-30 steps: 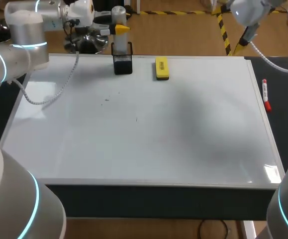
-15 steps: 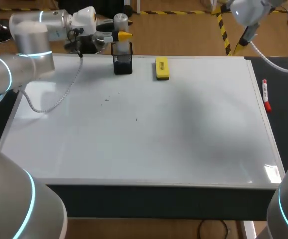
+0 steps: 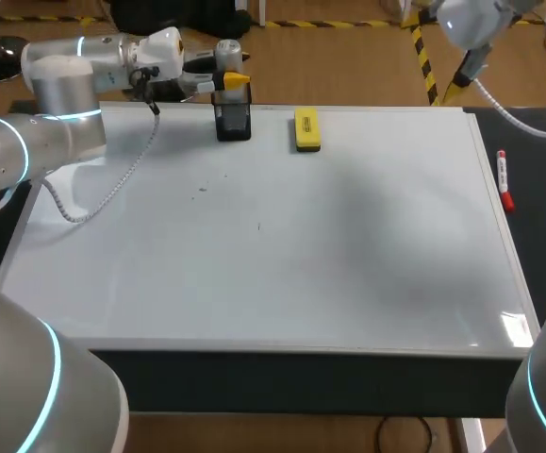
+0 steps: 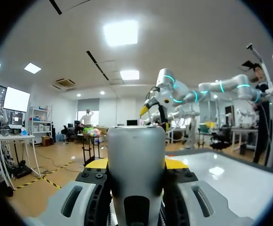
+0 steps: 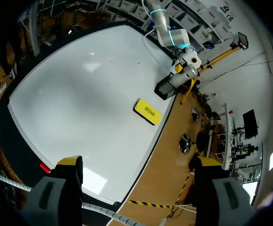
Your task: Pick up the inspection probe, press it on each red-marked spot on the whiteboard one by one, put down the probe, pick up the eraser, and wipe off all the red marks.
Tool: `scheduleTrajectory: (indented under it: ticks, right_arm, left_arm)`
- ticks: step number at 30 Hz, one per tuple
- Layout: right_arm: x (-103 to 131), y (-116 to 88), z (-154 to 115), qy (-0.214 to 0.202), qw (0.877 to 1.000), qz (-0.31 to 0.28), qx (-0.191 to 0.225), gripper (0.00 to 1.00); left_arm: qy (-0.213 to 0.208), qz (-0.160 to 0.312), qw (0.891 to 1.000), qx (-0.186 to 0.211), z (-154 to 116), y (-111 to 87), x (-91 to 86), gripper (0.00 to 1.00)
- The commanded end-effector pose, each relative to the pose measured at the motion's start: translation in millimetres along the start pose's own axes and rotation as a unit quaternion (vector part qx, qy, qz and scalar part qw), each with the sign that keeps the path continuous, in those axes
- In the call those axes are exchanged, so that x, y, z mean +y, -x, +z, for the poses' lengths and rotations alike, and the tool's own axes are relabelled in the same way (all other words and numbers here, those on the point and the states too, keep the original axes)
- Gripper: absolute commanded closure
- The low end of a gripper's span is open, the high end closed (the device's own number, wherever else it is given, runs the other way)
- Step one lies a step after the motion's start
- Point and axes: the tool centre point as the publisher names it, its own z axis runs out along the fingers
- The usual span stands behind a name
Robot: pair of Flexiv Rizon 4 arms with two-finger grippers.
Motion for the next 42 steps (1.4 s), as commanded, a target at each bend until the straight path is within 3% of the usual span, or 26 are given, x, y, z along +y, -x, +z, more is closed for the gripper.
scheduleTrajectory:
  ticks: [1,3,7,16,24,33,39,42]
  right_arm:
    - [0,1,-1,-0.001,1.000,-0.001,0.002,0.00]
    - [0,1,-1,-0.001,1.000,-0.001,0.002,0.00]
    - [0,1,-1,-0.001,1.000,-0.001,0.002,0.00]
    - [0,1,-1,-0.001,1.000,-0.001,0.002,0.00]
    - [0,1,-1,-0.001,1.000,-0.001,0.002,0.00]
    - [0,1,-1,-0.001,1.000,-0.001,0.002,0.00]
    - [0,1,-1,-0.001,1.000,-0.001,0.002,0.00]
    - [0,1,-1,-0.001,1.000,-0.001,0.002,0.00]
  left_arm:
    - [-0.001,-0.001,1.000,0.002,-1,3.3,4.3,1.00]
    - [0.000,-0.001,1.000,0.002,-2,4.0,5.5,0.98]
    - [0.002,-0.002,1.000,0.002,-1,3.7,5.7,0.00]
    - [-0.004,0.007,1.000,-0.002,-2,2.2,-4.3,0.00]
    - [-0.017,0.034,0.999,-0.013,-20,-12.8,-46.2,0.00]
    - [-0.016,0.070,0.997,-0.040,-64,-47.7,-78.7,0.00]
    - [-0.006,0.079,0.994,-0.070,-98,-84.9,-84.4,0.00]
    - [-0.006,0.079,0.994,-0.070,-98,-84.9,-84.4,0.00]
